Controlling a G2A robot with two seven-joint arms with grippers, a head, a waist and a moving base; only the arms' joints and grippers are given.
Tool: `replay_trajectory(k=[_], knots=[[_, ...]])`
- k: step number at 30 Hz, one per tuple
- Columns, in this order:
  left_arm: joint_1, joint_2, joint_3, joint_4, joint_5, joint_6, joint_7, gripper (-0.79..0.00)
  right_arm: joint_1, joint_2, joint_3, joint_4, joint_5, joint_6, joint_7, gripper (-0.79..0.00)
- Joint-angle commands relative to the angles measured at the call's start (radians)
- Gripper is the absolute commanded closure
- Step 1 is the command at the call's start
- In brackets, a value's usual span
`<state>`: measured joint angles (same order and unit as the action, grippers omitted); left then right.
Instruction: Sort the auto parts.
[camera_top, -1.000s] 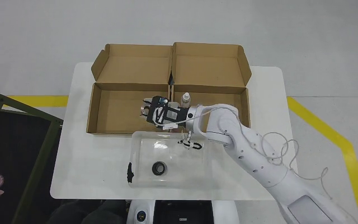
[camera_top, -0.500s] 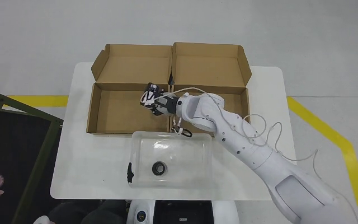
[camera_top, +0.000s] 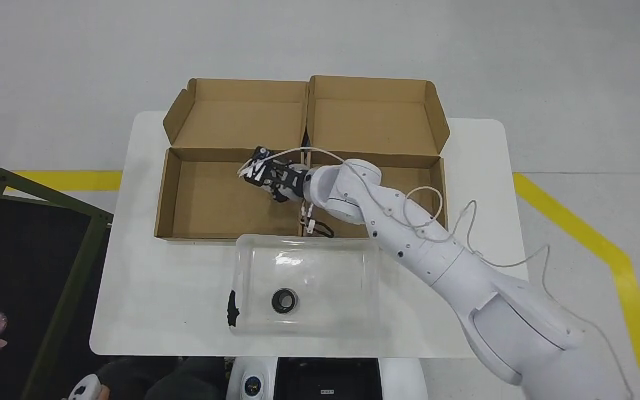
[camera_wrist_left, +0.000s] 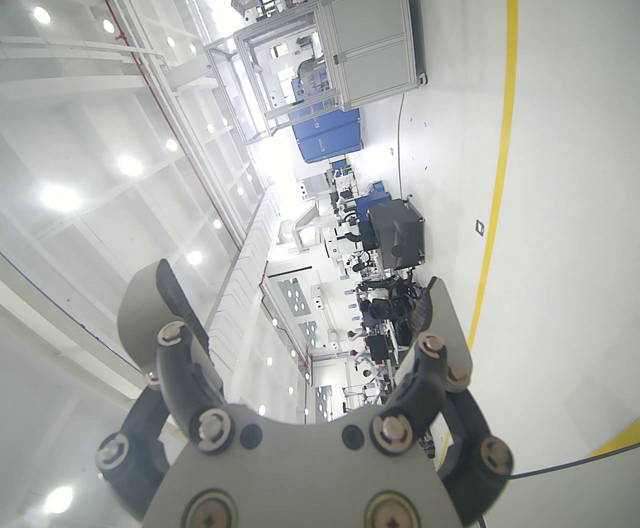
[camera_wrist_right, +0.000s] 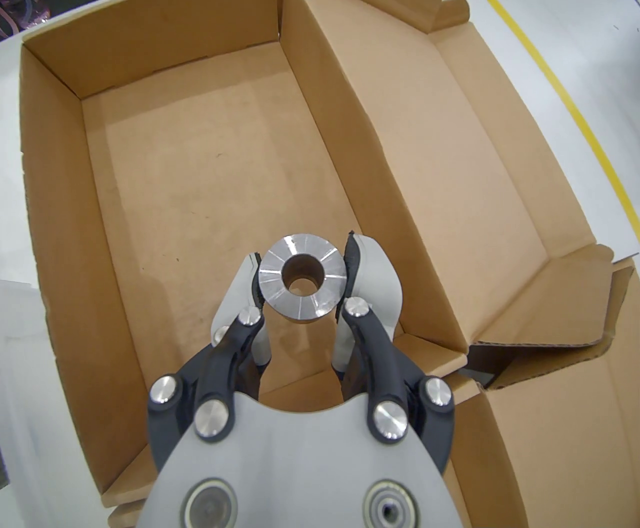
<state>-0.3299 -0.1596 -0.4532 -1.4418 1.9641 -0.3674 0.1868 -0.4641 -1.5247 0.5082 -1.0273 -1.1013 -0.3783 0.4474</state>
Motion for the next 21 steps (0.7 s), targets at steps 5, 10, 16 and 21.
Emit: replay_trajectory(k=[5, 10, 16, 21], knots=[[0.0, 0.0, 0.0, 0.0, 0.0, 0.0, 0.0, -0.785, 0.018, -0.029, -0.02, 0.045, -0.025, 0.006, 0.024, -0.018], [0.0, 0.0, 0.0, 0.0, 0.0, 0.0, 0.0, -0.785, 0.029, -0.051, -0.029, 0.08, -0.043, 0.013, 0.038, -0.074], [0.0, 0.0, 0.0, 0.0, 0.0, 0.0, 0.0, -0.785, 0.034, -0.07, -0.031, 0.11, -0.056, 0.007, 0.046, -0.203], [0.0, 0.0, 0.0, 0.0, 0.0, 0.0, 0.0, -0.785, 0.033, -0.079, -0.023, 0.113, -0.072, 0.001, 0.052, -0.299]])
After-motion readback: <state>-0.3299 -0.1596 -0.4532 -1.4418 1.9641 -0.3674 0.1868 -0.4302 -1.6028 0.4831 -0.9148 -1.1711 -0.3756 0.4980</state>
